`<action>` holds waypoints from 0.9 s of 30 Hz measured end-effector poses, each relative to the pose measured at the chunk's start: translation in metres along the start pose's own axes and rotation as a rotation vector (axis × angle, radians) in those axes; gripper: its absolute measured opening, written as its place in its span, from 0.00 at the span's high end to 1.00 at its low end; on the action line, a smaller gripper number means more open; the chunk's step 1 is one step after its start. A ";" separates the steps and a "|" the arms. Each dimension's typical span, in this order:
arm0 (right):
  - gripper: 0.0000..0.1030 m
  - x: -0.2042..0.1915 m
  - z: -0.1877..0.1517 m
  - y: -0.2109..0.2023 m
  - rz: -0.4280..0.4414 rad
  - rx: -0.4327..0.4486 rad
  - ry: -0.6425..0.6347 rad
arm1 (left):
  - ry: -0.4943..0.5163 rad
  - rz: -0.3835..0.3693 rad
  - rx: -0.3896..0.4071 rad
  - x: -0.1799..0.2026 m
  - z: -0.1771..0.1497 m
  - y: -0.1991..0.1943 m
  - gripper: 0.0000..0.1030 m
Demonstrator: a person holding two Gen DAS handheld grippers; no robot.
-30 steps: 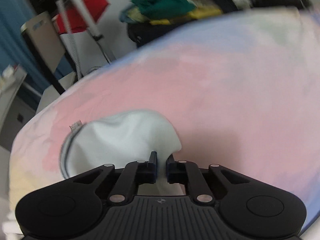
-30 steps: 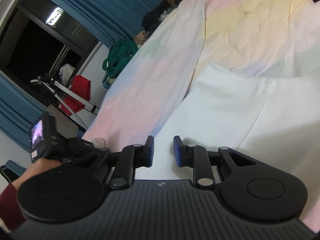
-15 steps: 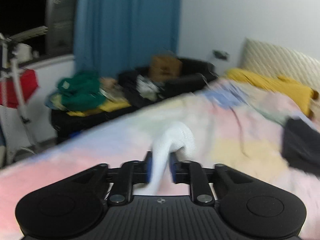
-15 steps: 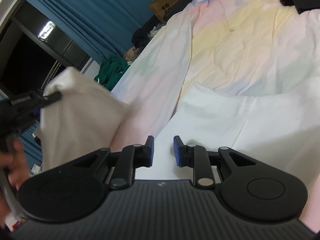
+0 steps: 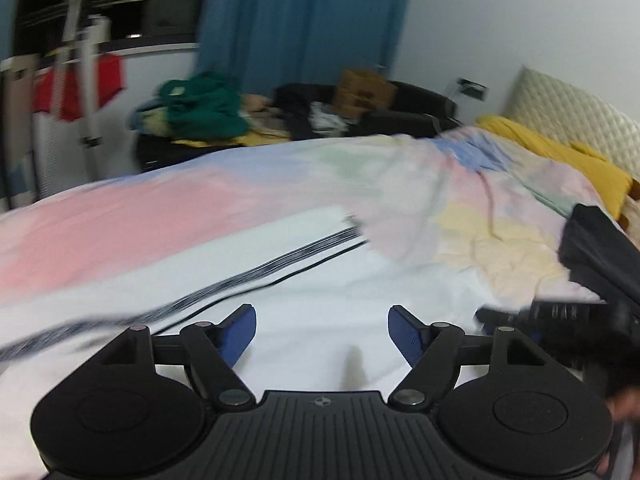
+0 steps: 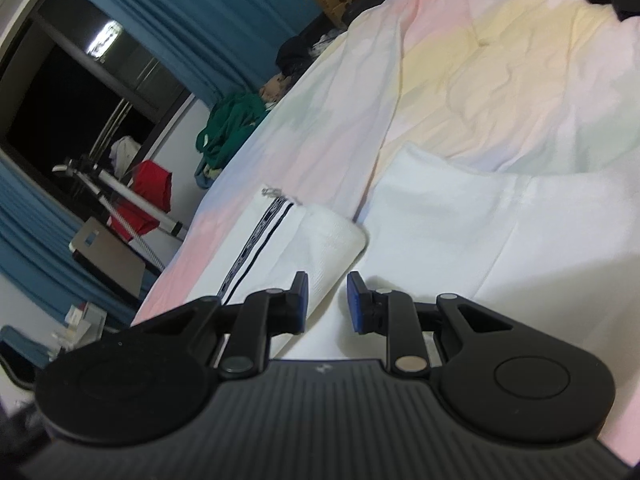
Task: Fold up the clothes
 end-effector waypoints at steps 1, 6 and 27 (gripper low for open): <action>0.76 -0.002 -0.001 0.001 0.001 -0.001 -0.012 | -0.009 0.030 0.004 -0.012 -0.007 -0.014 0.27; 0.76 -0.020 -0.010 0.001 -0.028 0.012 -0.139 | -0.100 0.154 0.035 -0.067 -0.047 -0.077 0.27; 0.40 -0.027 -0.022 0.055 0.121 -0.199 0.245 | -0.423 0.265 0.092 -0.183 -0.104 -0.133 0.25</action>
Point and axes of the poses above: each gripper's, at about its wrist camera, not at the fingertips, and y roughly the way its jaws point, x to its right, z to its top, the point moved 10 cm from there along y, roughly the way its jaws point, and after that the axes turned 3 degrees about -y, right-handed, at the moved point
